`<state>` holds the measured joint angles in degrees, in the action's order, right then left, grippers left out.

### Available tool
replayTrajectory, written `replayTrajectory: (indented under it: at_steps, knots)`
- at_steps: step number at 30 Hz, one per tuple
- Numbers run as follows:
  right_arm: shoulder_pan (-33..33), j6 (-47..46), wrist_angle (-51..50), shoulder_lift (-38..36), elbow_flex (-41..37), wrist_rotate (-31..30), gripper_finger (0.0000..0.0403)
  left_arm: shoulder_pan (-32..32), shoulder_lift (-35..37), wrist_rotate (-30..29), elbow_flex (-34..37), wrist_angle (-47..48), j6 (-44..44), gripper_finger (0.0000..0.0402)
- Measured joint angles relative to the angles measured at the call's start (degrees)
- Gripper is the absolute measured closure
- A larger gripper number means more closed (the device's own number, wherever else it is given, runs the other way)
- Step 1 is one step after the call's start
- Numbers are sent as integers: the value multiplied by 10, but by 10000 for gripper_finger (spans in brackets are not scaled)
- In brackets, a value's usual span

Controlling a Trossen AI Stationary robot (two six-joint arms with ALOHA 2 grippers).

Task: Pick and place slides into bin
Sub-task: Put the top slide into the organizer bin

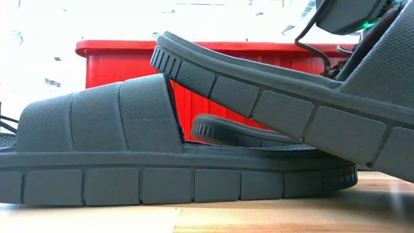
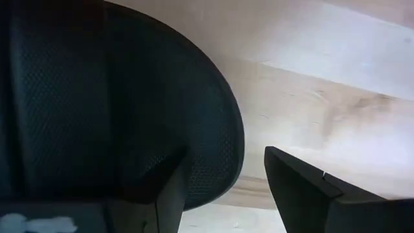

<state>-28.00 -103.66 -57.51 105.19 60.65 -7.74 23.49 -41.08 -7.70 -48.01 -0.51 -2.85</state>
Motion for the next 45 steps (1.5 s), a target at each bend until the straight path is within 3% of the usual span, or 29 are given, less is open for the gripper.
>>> replayTrajectory:
  at_steps: [16,24,45]
  knots:
    - [0,64,53,-3,-32,-20,276,0,0,0,0,2,-10,386]
    - [-9,90,44,-3,-34,-18,389,0,0,0,0,3,-10,386]
    - [-44,60,-16,-66,5,-21,402,0,0,-6,0,30,-6,386]
